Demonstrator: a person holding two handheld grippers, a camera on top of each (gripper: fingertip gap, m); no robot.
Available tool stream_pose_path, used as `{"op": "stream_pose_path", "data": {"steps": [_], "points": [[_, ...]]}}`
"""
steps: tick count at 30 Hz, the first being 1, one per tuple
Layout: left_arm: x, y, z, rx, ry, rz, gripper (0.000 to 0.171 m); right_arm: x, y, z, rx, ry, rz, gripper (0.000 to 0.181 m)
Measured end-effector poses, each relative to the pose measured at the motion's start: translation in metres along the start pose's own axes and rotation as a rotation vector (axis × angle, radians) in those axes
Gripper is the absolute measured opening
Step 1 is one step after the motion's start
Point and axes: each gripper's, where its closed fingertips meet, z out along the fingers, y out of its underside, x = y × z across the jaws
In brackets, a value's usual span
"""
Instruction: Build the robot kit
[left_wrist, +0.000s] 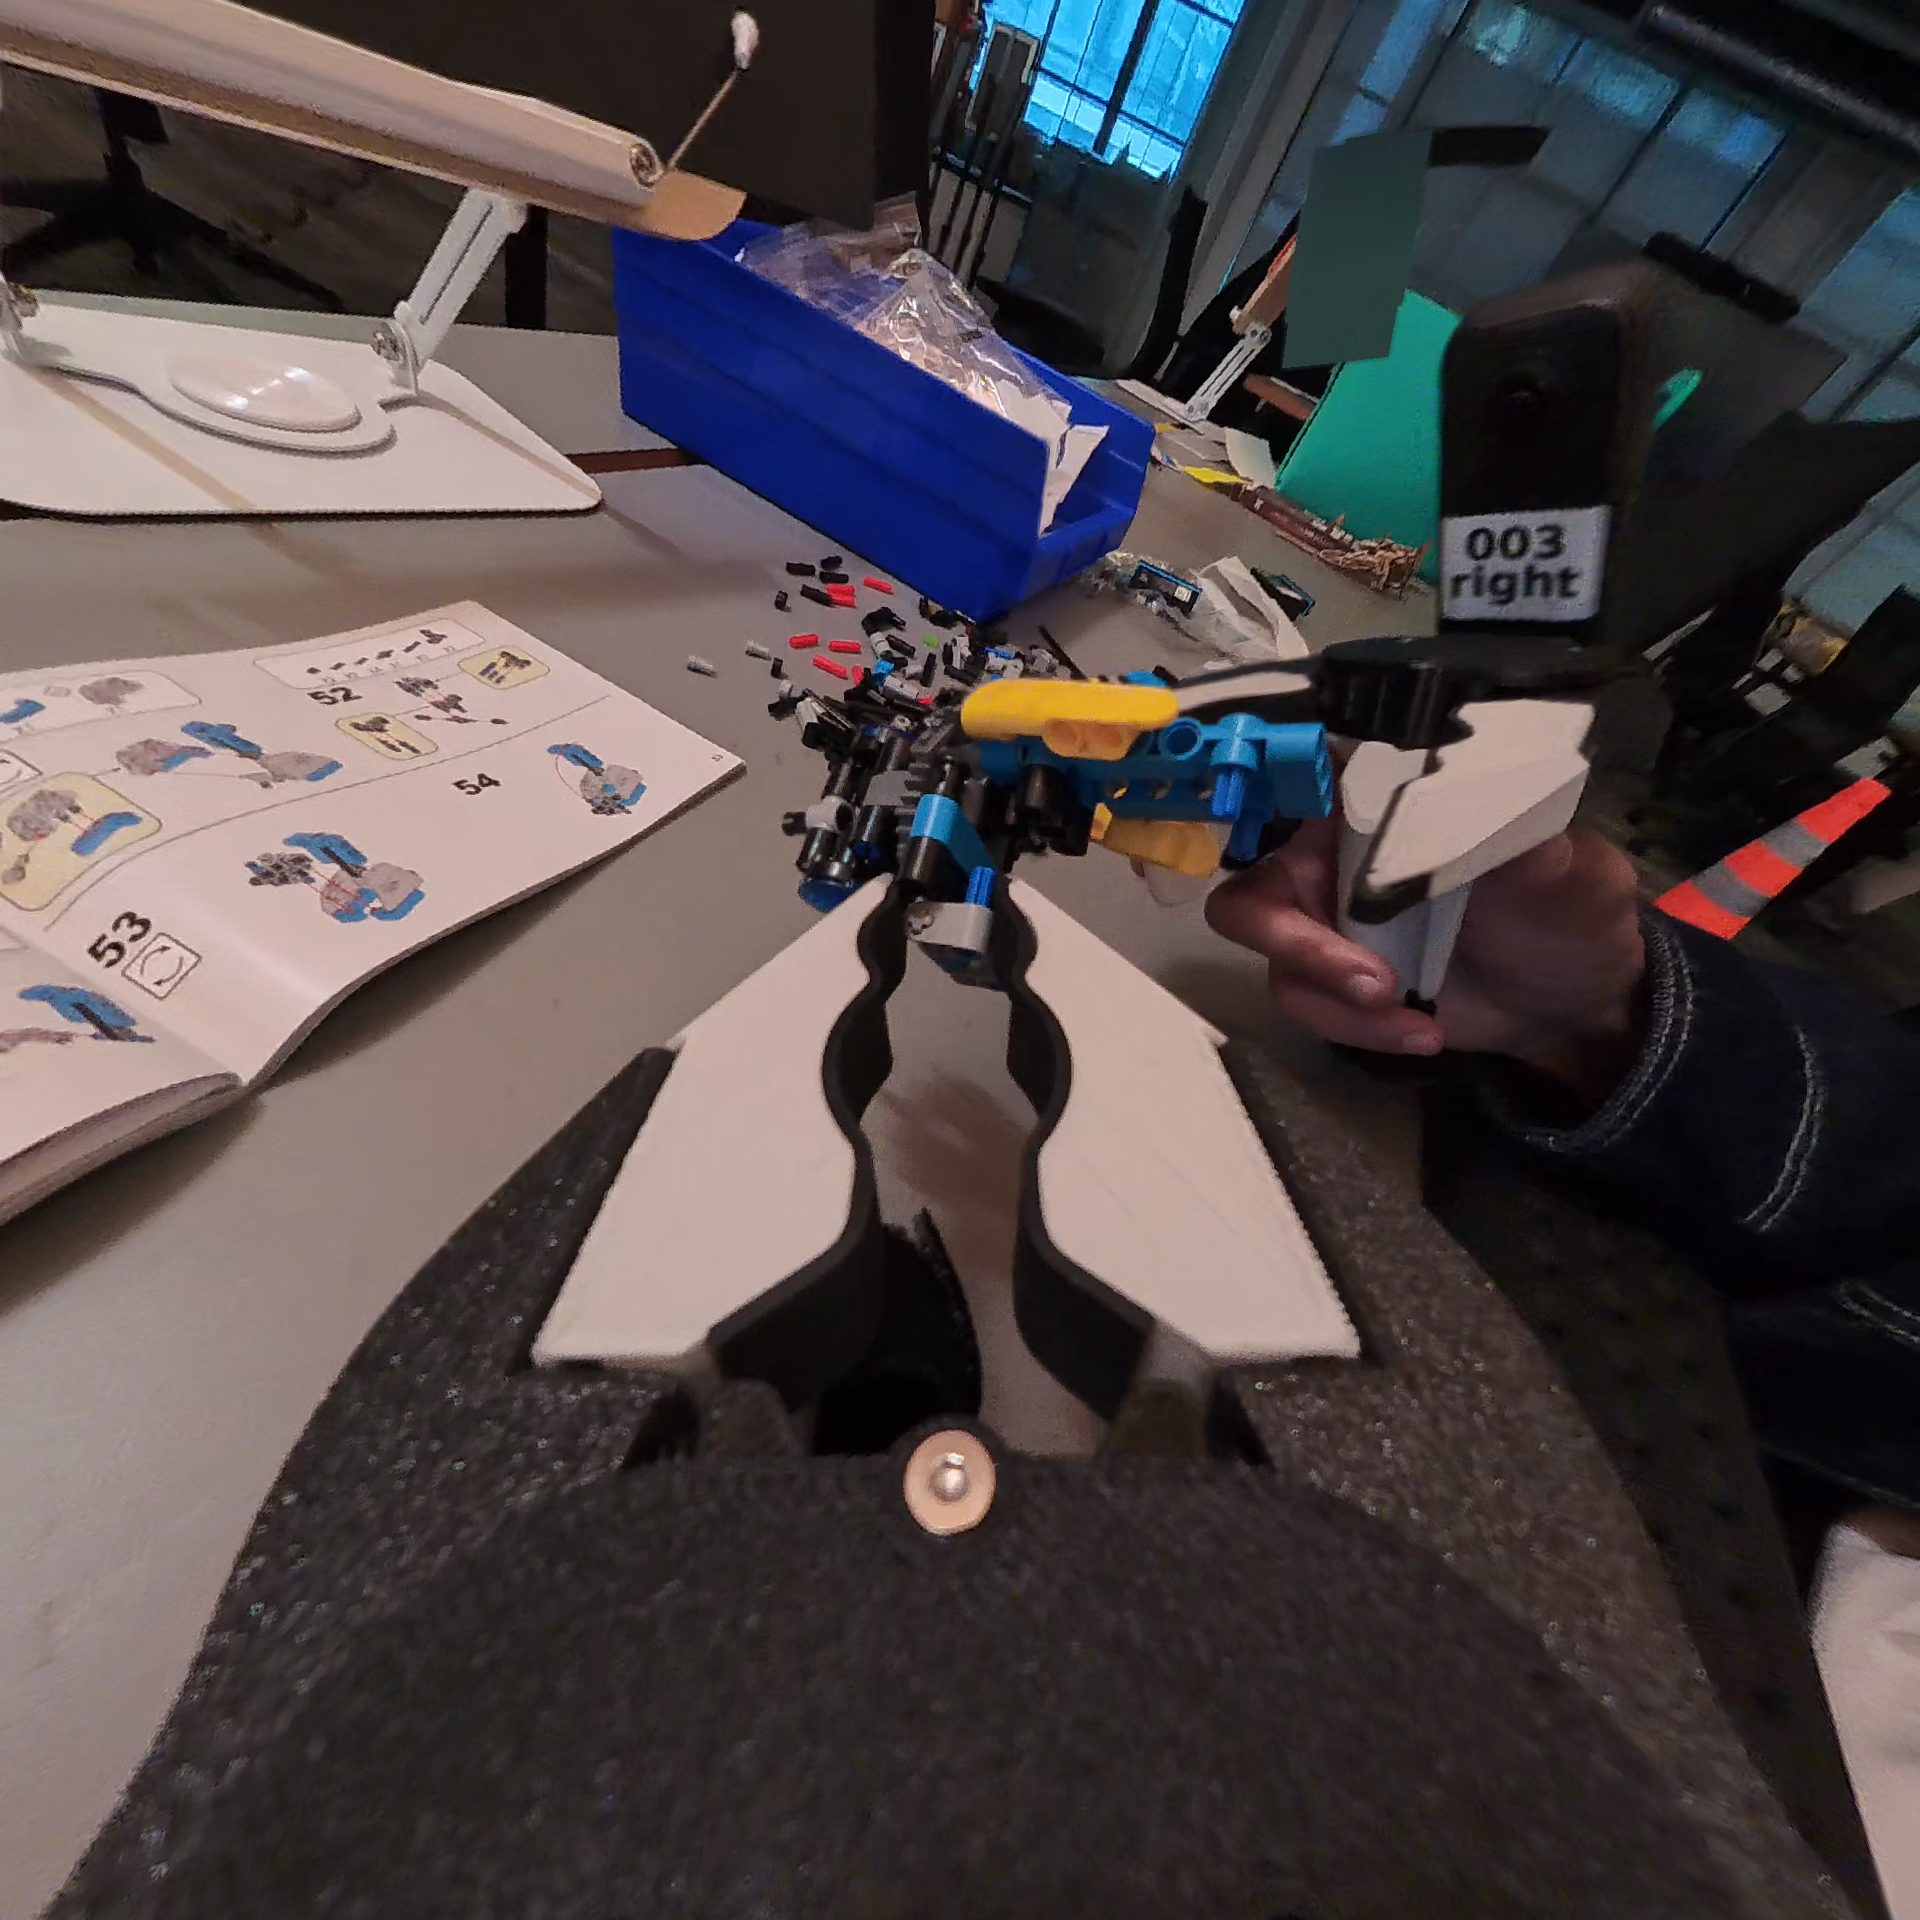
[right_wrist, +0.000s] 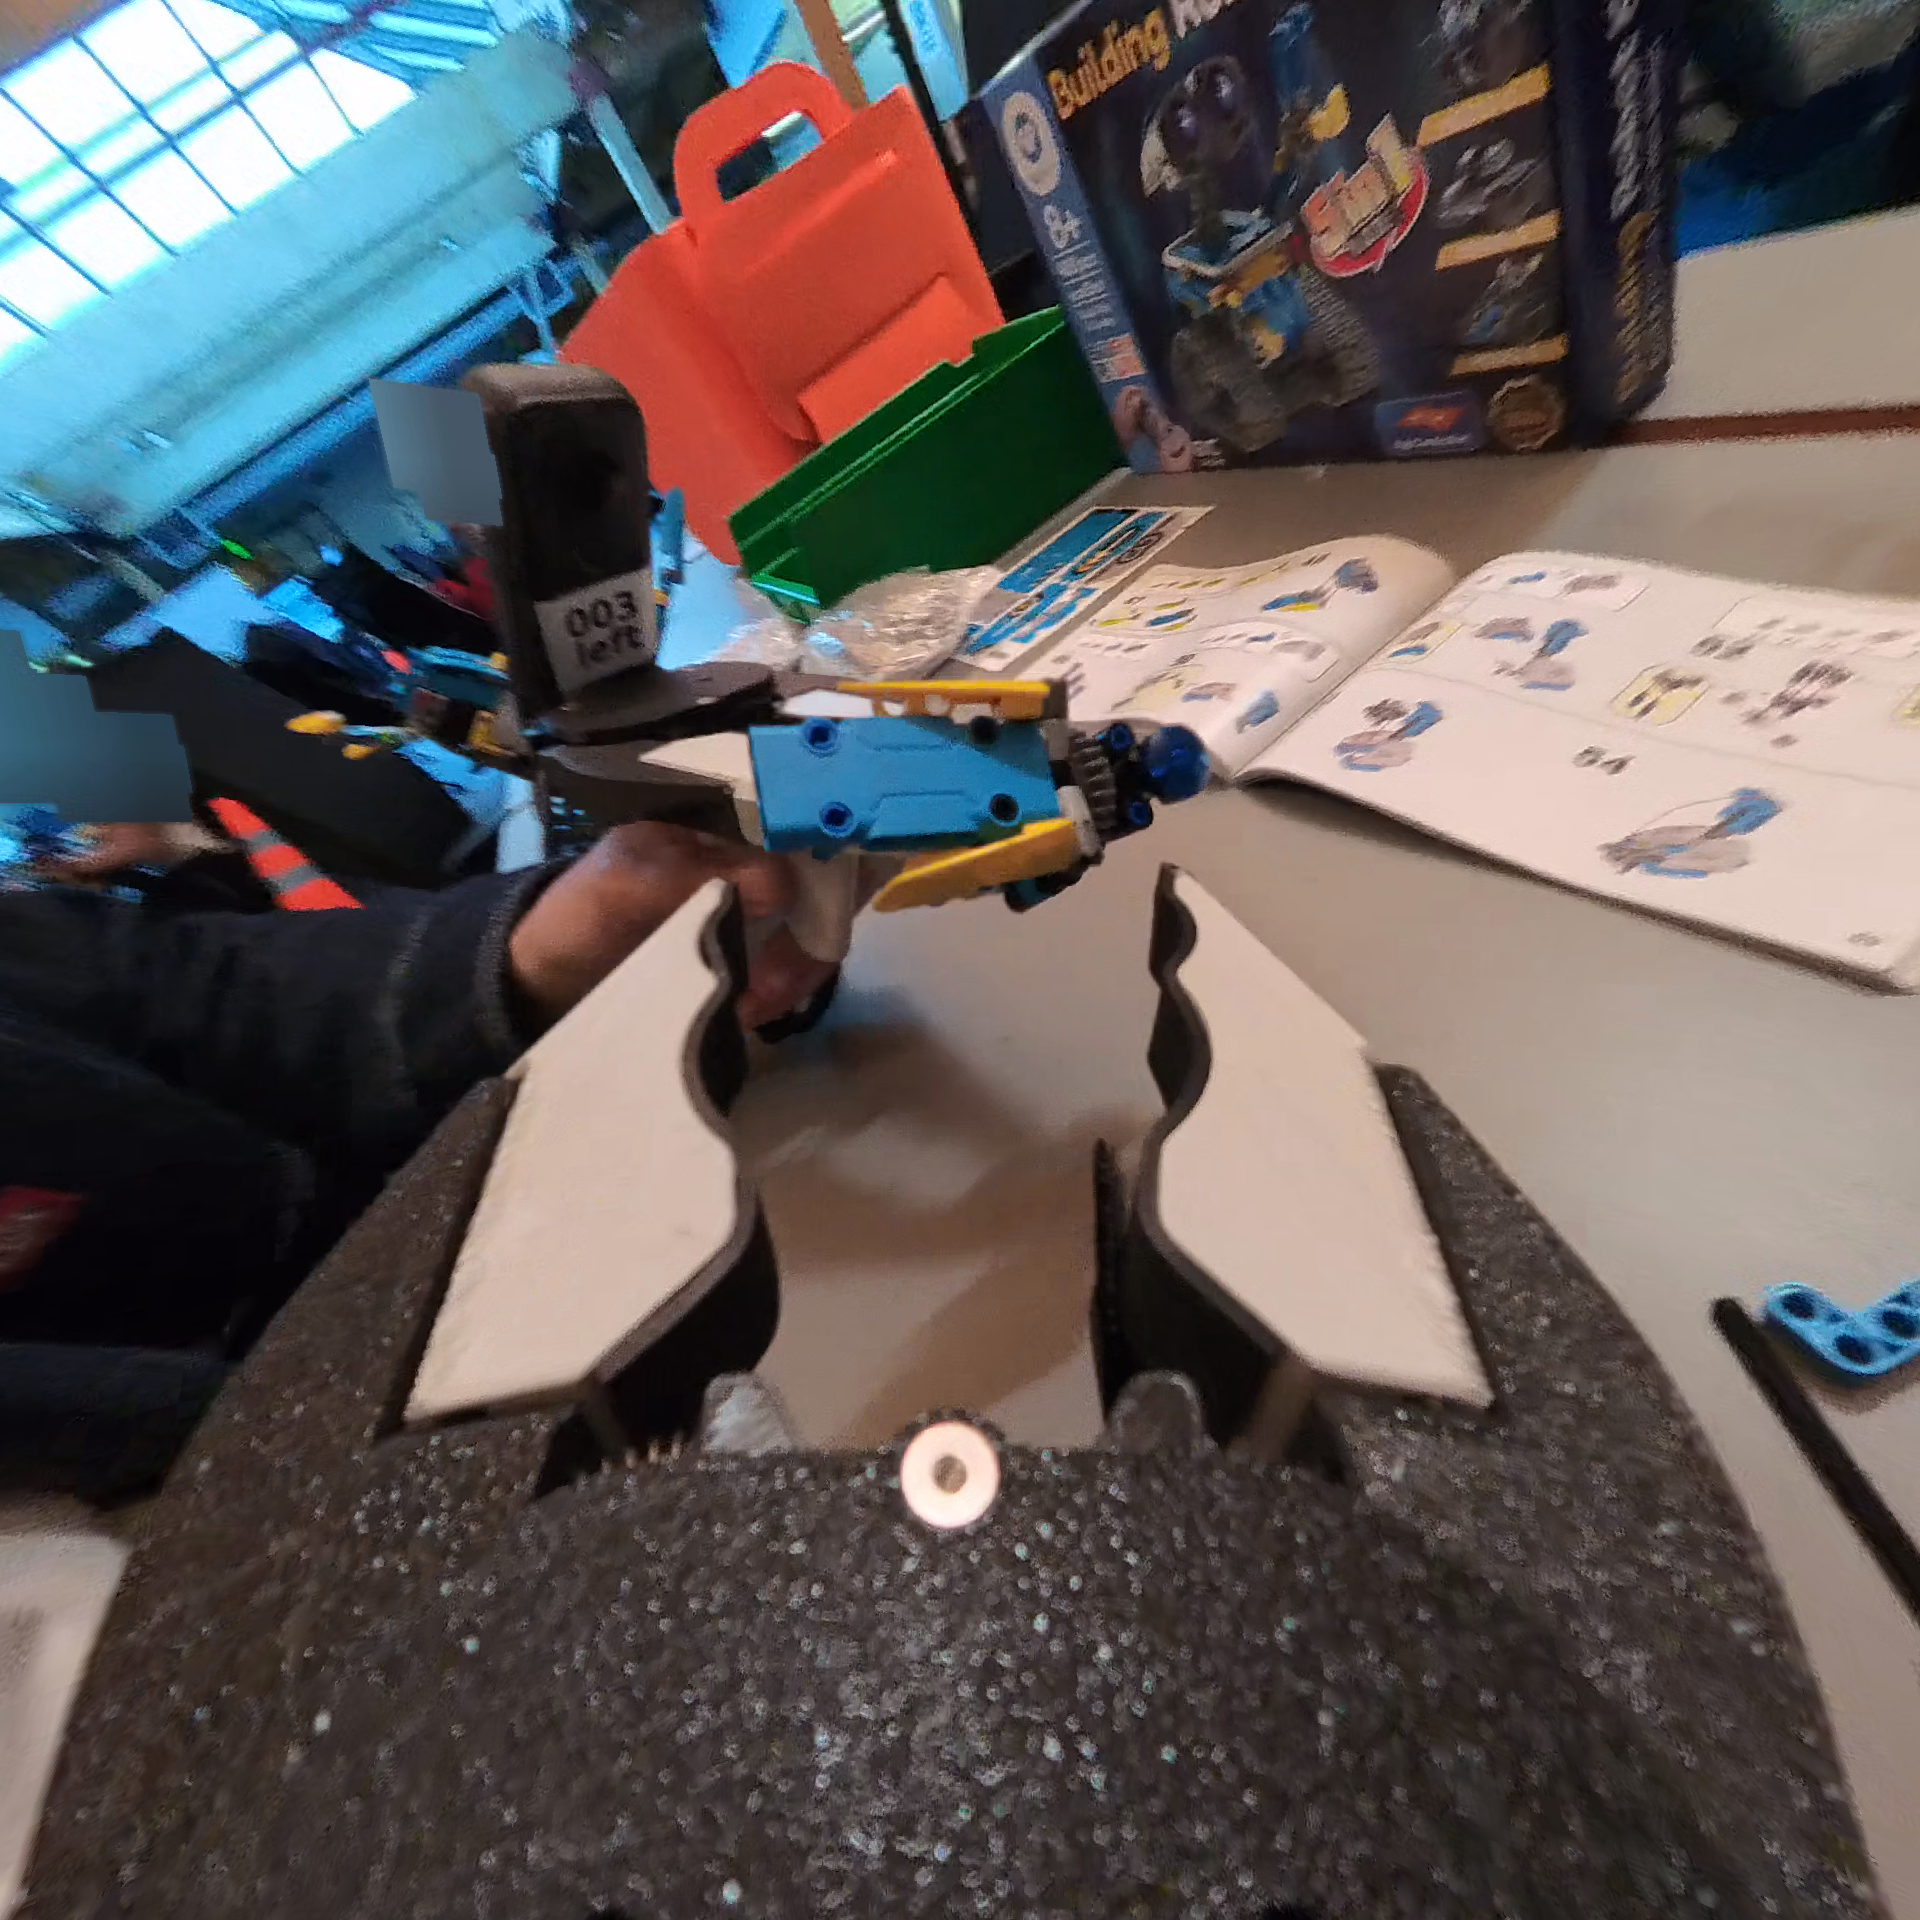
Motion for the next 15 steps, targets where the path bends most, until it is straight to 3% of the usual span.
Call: {"op": "stream_pose_path", "data": {"steps": [7, 15], "points": [[0.012, -0.001, 0.002, 0.009, 0.068, -0.027, 0.016, 0.000, 0.002, 0.001, -0.017, 0.056, -0.103, 0.048], [0.013, 0.003, 0.003, -0.011, 0.093, -0.061, 0.016, 0.001, 0.003, -0.001, -0.024, -0.043, 0.063, 0.047]]}}
